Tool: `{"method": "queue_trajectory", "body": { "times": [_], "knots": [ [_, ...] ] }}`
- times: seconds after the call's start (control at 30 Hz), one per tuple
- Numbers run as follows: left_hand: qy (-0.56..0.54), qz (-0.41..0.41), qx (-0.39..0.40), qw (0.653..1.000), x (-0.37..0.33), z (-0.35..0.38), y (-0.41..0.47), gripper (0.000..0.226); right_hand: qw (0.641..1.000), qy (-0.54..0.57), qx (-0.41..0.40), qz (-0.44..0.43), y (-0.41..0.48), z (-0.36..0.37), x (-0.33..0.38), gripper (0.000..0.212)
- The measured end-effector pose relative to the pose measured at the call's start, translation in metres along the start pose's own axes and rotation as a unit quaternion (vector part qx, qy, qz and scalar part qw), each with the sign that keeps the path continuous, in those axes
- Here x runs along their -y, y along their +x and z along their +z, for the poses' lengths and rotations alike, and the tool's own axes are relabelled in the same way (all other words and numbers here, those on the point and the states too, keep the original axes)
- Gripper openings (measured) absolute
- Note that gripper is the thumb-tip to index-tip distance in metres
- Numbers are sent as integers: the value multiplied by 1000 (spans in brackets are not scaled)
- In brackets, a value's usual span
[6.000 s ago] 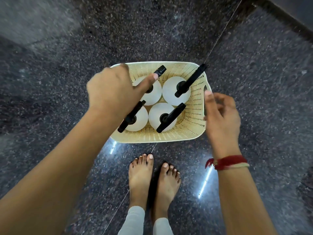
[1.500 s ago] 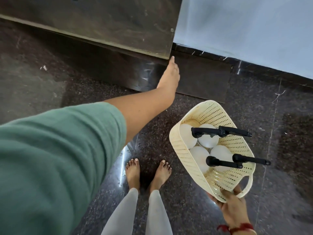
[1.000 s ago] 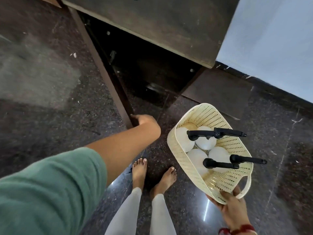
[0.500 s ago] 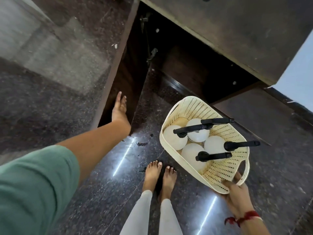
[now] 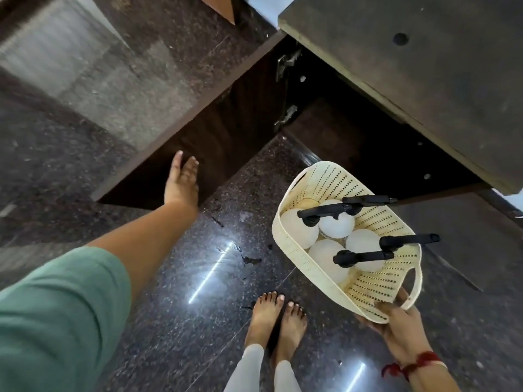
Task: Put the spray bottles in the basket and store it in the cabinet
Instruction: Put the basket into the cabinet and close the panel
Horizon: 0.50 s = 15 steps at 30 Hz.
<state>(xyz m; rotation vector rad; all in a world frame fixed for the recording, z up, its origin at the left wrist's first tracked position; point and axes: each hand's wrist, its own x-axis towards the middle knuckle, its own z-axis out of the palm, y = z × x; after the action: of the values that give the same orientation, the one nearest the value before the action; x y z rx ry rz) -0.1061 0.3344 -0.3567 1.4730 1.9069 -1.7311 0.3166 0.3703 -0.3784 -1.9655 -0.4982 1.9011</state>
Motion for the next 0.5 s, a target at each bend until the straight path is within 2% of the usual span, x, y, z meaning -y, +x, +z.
{"method": "queue_trajectory", "body": {
  "times": [0.07, 0.2, 0.37, 0.43, 0.5],
  "knots": [
    [36, -11, 17, 999, 5, 16, 12, 53, 1000, -6, 5, -7, 2, 2, 5, 51],
    [8, -72, 26, 997, 29, 22, 21, 55, 1000, -11, 5, -14, 6, 4, 9, 52],
    [-12, -64, 18, 998, 36, 32, 21, 57, 1000, 3, -1, -10, 10, 9, 10, 54],
    [-75, -62, -13, 995, 26, 34, 19, 59, 1000, 6, 2, -9, 11, 12, 10, 53],
    [-209, -39, -36, 976, 10, 25, 19, 66, 1000, 7, 5, -11, 15, 16, 11, 53]
  ]
}}
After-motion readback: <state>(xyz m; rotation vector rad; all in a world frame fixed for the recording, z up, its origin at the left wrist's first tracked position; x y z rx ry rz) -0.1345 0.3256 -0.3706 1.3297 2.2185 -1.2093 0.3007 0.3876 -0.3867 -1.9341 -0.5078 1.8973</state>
